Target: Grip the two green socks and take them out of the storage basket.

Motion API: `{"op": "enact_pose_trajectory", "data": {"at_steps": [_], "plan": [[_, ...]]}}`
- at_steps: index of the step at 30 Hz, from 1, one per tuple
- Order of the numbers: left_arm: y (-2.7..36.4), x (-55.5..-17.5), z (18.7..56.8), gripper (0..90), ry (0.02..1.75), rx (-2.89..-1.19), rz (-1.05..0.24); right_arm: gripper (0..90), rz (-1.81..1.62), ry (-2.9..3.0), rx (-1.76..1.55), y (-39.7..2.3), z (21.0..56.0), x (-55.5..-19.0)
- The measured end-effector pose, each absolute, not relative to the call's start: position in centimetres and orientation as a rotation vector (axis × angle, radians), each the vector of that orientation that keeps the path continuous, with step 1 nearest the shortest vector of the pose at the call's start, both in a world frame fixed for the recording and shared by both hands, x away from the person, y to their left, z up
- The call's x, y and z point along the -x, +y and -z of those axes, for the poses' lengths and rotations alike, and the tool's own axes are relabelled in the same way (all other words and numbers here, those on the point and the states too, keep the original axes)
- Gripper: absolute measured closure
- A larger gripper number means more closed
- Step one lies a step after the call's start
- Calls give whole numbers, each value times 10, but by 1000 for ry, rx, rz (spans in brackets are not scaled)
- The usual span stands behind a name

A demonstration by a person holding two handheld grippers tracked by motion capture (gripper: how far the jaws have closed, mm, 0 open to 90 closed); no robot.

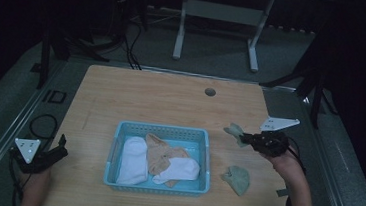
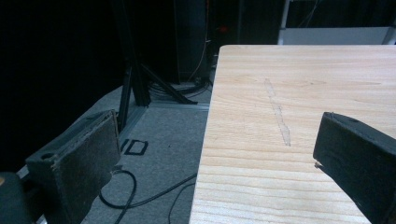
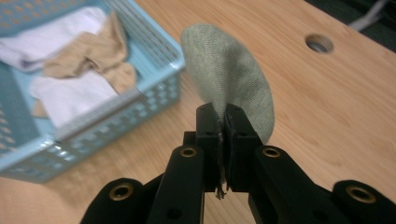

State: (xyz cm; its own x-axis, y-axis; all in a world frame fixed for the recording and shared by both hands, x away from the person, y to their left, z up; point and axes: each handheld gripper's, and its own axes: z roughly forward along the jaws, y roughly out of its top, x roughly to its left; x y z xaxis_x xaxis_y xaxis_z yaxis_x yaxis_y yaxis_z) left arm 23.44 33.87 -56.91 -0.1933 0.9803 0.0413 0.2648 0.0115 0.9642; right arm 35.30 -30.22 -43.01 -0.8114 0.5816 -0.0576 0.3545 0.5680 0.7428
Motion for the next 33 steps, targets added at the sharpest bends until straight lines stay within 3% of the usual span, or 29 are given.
{"op": "enact_pose_trajectory", "data": {"at_steps": [33], "plan": [[339, -234, 569, 7, 1552, -1309, -1228, 854, -987, 2600, -984, -298, 524, -380]]}}
